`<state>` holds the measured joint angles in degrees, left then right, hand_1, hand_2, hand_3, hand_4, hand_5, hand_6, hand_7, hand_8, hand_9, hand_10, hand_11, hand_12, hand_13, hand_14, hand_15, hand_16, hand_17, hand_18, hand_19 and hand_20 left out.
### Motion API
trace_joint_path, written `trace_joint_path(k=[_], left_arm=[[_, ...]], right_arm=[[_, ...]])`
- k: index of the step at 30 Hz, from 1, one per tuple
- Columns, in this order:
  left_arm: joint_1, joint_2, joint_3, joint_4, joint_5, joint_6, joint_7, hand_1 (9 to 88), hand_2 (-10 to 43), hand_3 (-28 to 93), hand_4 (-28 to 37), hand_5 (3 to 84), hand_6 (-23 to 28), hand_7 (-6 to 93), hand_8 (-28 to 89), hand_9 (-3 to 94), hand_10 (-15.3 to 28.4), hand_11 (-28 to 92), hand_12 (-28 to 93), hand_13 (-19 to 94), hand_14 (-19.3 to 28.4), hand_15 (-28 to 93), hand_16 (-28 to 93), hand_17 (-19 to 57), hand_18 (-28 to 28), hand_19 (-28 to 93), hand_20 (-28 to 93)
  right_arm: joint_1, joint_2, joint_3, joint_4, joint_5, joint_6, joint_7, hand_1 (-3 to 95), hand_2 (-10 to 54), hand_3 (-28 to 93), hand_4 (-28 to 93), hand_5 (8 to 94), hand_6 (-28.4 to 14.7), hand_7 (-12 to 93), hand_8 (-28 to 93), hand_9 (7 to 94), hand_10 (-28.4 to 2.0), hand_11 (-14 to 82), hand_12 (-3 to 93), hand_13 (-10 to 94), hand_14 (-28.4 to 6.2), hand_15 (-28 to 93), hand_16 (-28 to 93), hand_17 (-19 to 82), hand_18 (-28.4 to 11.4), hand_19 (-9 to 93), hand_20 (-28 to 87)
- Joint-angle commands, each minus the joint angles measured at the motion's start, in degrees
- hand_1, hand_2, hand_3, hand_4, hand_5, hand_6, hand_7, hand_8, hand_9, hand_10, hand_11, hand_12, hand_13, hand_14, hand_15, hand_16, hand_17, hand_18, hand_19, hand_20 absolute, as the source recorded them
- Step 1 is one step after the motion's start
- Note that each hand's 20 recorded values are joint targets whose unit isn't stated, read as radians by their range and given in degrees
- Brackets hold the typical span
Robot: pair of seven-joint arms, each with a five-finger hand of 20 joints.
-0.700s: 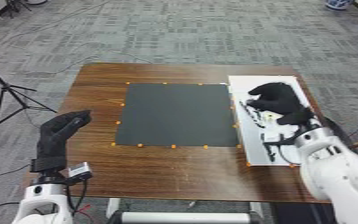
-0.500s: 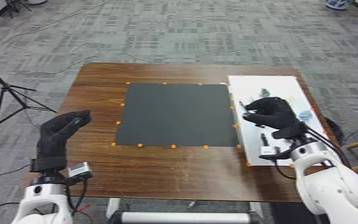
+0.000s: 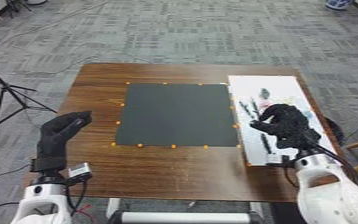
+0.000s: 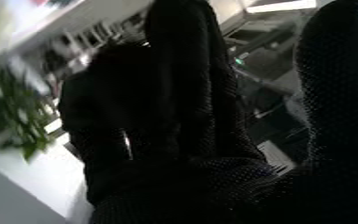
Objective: Arrange flowers
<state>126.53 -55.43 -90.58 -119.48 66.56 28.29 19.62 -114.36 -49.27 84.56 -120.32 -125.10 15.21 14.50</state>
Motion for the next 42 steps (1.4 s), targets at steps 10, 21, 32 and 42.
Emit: trace_joint_path(k=[10, 21, 32, 42], left_arm=[[0.1, 0.26, 0.22, -0.16, 8.2, -3.92, -3.94, 30.0, -7.7, 69, -19.8, 54.4, 1.8, 22.6, -10, 53.6, 13.7, 25, 12, 41, 16.3, 31, -1, 4.2, 14.0, 21, 24], [0.8, -0.09, -0.19, -0.57, 8.35, -5.08, -4.32, 30.2, -7.6, 69, -19.6, 54.3, 1.7, 22.7, -10, 53.7, 13.8, 25, 12, 41, 16.3, 31, -1, 4.1, 14.1, 21, 24], [2.0, -0.5, -0.88, -0.98, 8.05, -6.17, -4.99, 30.5, -7.5, 69, -19.7, 54.4, 2.1, 22.2, -10, 53.5, 13.9, 25, 12, 41, 16.5, 31, -1, 4.4, 14.0, 20, 23], [1.5, 2.69, -3.98, -1.0, 6.49, -6.46, -5.21, 30.9, -7.0, 68, -19.6, 54.4, 2.4, 21.8, -9, 53.3, 14.1, 25, 12, 41, 16.5, 30, -1, 4.4, 13.9, 19, 22]], right_arm=[[0.1, 1.1, 1.5, -2.2, -10.5, -22.9, 7.8, 32.7, -9.5, 59, -17, 67.4, -3.6, 43, -5, 89.4, -8.5, 43.9, 34.5, 94, -1.1, 62, 32, 61, -17.4, 93, 56], [2.4, 0.8, -0.8, -0.1, -14.0, -30.8, 11.1, 36.1, -9.5, 56, -15, 67.9, -3.9, 46, -3, 90.1, -8.0, 46.4, 34.1, 94, -0.4, 66, 29, 64, -16.8, 93, 57], [3.8, -1.3, -0.6, 0.0, -10.2, -40.7, 15.6, 44.1, -9.5, 52, -12, 66.5, -3.9, 39, 26, 89.2, -8.5, 46.4, 33.6, 94, 0.0, 65, 28, 64, -16.0, 93, 55], [8.7, -1.0, -0.2, 0.7, 0.4, -44.2, 17.4, 56.7, -9.5, 53, -2, 70.2, -1.5, 35, 32, 90.9, -8.5, 42.4, 33.2, 94, -0.2, 63, 28, 64, -15.0, 93, 51]])
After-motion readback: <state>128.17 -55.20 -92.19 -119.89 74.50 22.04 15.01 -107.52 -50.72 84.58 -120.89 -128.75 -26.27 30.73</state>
